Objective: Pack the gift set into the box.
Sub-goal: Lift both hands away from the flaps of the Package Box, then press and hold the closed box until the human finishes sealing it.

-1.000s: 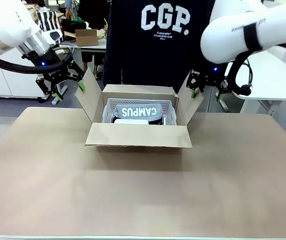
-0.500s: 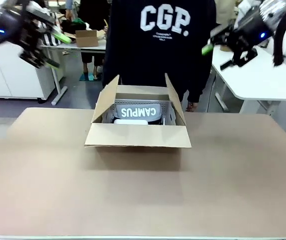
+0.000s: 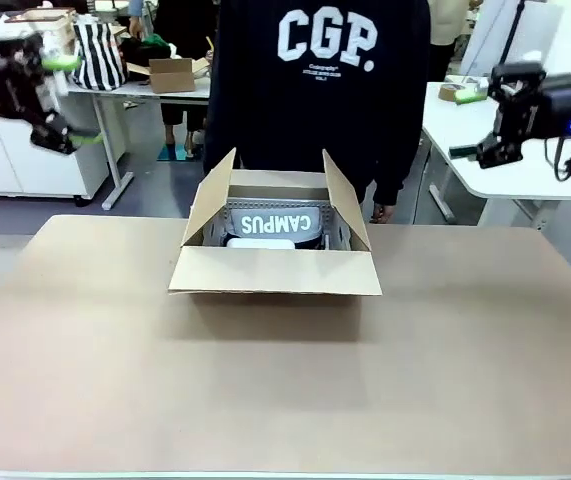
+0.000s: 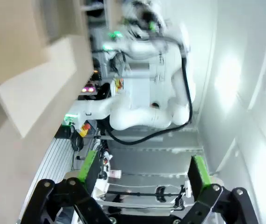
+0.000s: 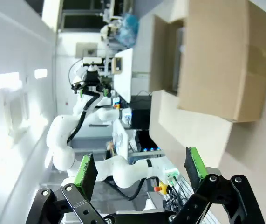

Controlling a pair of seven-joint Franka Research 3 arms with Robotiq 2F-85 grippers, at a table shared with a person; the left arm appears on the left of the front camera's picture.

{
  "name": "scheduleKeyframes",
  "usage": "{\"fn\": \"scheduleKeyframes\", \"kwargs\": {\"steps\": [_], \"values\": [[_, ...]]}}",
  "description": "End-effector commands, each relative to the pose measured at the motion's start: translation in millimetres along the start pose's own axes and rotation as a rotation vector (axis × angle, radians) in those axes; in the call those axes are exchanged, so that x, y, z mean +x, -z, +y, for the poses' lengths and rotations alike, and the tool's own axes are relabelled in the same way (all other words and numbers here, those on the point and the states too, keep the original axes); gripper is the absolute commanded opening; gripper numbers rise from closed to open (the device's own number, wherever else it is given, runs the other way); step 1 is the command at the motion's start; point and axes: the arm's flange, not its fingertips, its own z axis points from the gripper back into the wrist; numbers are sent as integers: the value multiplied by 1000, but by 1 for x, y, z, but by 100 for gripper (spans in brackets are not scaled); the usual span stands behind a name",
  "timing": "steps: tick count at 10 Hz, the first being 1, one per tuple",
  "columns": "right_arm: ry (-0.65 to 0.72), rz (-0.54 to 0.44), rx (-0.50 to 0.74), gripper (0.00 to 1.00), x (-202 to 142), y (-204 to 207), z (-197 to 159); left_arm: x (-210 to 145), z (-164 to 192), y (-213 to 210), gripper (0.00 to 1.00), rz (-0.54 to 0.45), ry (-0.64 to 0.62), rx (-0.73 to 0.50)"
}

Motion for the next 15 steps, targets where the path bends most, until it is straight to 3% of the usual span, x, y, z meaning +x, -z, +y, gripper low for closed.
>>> {"fn": "scheduleKeyframes", "kwargs": {"steps": [1,2,15], "values": [[-65,17,4,100,-2,9,31,38,-7,12,100,-36,-253,233],[-65,17,4,100,-2,9,31,0,0,0,100,0,0,0],[-65,17,4,100,-2,9,31,0,0,0,100,0,0,0]]}}
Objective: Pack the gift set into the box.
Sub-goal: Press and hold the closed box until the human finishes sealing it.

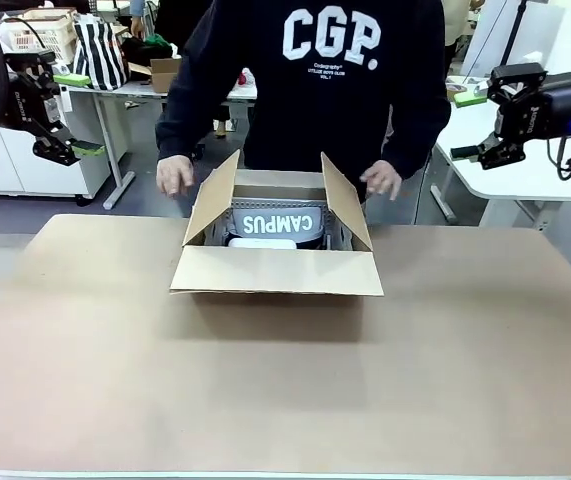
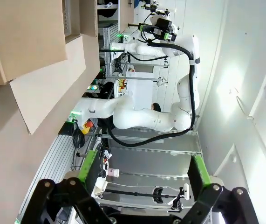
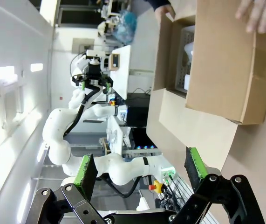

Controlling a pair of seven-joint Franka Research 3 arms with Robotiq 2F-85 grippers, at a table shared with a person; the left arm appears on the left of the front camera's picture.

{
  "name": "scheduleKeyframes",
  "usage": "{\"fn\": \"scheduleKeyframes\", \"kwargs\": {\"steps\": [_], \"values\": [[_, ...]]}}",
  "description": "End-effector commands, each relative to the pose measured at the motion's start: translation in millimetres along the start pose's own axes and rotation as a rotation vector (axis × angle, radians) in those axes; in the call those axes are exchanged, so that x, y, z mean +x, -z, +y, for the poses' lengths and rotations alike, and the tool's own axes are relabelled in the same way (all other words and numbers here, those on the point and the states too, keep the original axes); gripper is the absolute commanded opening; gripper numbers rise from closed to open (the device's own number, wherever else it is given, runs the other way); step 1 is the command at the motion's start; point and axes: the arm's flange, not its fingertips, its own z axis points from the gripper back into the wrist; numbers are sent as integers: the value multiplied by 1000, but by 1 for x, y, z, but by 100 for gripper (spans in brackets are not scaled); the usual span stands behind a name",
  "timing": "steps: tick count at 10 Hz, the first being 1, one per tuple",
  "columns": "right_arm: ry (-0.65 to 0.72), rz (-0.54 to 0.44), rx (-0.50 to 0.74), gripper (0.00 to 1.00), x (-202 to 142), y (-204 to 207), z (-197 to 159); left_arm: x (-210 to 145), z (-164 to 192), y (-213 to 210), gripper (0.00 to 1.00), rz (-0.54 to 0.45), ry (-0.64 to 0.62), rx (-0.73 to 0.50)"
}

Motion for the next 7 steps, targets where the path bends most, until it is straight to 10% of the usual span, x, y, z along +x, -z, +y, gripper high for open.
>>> {"fn": "scheduleKeyframes", "kwargs": {"steps": [1,7], "values": [[1,-3,19,100,1,0,2,-4,-1,1,100,-7,17,-23],[1,-3,19,100,1,0,2,-4,-1,1,100,-7,17,-23]]}}
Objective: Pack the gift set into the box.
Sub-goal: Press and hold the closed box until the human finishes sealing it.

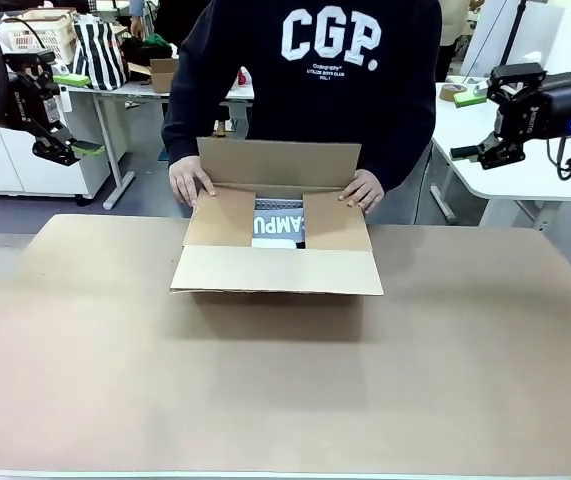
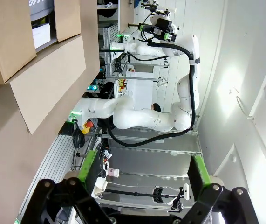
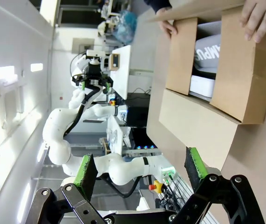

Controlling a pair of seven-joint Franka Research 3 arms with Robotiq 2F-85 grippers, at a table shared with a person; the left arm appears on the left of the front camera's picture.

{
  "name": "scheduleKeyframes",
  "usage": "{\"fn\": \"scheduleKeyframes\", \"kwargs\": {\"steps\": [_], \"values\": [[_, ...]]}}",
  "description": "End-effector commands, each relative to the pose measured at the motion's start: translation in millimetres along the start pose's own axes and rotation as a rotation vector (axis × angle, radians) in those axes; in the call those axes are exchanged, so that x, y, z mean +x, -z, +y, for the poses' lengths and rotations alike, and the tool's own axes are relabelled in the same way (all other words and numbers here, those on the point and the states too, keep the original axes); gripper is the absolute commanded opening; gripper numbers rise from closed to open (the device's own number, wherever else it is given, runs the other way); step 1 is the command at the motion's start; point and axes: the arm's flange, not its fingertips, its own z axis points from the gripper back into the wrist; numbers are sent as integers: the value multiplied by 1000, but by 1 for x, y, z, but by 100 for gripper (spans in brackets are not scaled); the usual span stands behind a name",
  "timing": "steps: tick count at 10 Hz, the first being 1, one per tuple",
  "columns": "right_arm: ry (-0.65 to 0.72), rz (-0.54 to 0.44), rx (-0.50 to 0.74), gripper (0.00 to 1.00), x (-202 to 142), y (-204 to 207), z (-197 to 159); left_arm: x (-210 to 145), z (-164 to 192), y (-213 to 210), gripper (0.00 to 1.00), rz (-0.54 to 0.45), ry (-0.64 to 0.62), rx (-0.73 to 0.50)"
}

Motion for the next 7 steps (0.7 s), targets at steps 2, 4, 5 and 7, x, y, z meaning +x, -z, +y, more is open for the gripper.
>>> {"fn": "scheduleKeyframes", "kwargs": {"steps": [2,4,5,7], "values": [[1,-3,19,100,1,0,2,-4,-1,1,100,-7,17,-23],[1,-3,19,100,1,0,2,-4,-1,1,100,-7,17,-23],[1,-3,19,100,1,0,2,-4,-1,1,100,-7,17,-23],[1,-3,19,100,1,0,2,-4,-1,1,100,-7,17,-23]]}}
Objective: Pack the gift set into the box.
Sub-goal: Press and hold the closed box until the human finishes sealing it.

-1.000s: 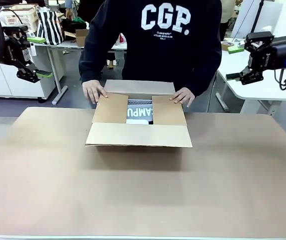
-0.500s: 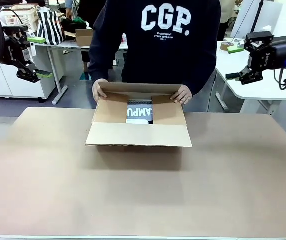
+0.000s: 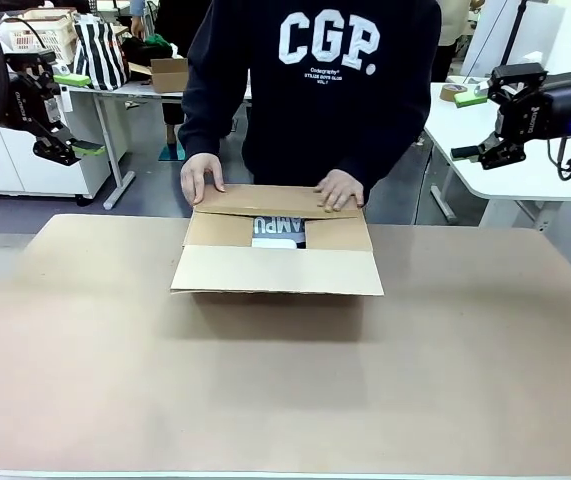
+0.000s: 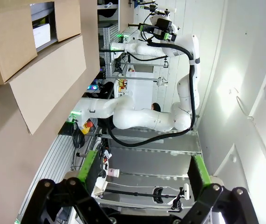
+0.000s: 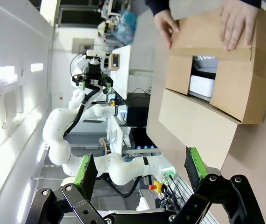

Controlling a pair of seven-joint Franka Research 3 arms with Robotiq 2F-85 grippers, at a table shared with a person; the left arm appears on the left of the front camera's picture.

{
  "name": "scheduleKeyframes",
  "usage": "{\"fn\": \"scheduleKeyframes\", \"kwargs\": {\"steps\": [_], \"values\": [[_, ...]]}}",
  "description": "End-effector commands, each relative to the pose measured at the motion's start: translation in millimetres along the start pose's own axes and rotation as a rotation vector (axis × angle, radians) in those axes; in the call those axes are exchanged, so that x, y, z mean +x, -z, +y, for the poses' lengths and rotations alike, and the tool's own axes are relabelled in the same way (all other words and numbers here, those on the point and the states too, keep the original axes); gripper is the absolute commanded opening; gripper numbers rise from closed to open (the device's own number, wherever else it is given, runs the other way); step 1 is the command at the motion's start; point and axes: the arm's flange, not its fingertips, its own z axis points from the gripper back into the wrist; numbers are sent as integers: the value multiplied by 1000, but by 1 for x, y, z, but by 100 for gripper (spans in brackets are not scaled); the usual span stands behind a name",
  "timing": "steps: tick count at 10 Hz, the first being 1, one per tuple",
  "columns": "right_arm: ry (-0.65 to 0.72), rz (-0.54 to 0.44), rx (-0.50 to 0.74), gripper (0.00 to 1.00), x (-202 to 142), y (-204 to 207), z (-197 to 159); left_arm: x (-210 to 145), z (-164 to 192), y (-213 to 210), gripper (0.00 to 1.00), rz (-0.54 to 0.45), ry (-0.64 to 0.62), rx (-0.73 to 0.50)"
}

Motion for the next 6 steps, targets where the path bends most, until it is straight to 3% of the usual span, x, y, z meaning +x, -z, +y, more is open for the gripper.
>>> {"fn": "scheduleKeyframes", "kwargs": {"steps": [1,6], "values": [[1,-3,19,100,1,0,2,-4,-1,1,100,-7,17,-23],[1,-3,19,100,1,0,2,-4,-1,1,100,-7,17,-23]]}}
